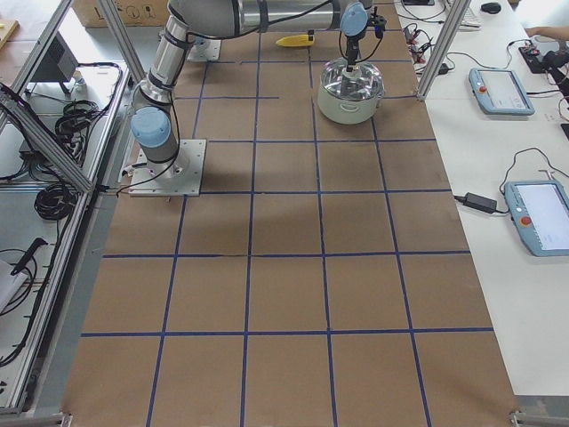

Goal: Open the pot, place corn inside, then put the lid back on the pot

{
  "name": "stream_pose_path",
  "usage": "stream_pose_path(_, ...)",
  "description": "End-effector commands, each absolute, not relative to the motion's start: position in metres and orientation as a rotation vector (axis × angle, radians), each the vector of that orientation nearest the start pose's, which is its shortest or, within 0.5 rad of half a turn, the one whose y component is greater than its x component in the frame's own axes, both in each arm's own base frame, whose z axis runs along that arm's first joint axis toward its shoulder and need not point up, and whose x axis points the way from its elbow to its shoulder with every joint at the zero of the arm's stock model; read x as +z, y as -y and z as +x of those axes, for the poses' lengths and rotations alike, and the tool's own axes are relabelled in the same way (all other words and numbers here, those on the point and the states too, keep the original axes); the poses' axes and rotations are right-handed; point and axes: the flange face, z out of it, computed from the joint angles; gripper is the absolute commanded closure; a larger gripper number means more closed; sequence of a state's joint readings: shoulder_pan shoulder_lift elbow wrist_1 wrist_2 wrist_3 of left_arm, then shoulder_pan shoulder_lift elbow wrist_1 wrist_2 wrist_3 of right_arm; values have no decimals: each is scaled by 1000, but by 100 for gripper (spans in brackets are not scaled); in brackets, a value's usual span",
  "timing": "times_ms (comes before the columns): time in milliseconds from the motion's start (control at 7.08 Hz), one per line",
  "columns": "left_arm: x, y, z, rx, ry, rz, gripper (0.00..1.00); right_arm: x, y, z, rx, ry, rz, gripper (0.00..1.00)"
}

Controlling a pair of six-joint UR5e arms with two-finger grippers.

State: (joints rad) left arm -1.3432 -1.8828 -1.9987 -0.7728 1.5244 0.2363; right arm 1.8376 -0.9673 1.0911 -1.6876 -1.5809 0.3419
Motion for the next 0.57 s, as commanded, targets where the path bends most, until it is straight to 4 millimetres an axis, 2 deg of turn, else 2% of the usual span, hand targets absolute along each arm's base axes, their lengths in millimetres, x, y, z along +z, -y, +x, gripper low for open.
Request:
stream_pose_path(0, 199, 532, -15, -91, -3150, 11, 0, 347, 674, 318, 34, -3157, 130, 1)
stream_pose_path(283, 189, 523, -17, -46, -3150, -19, 0, 348, 682, 317, -45, -3141, 155, 15)
stream_pose_path(424, 188, 523, -16, -45, -3150, -24, 0, 345, 684, 317, -41, -3144, 157, 16)
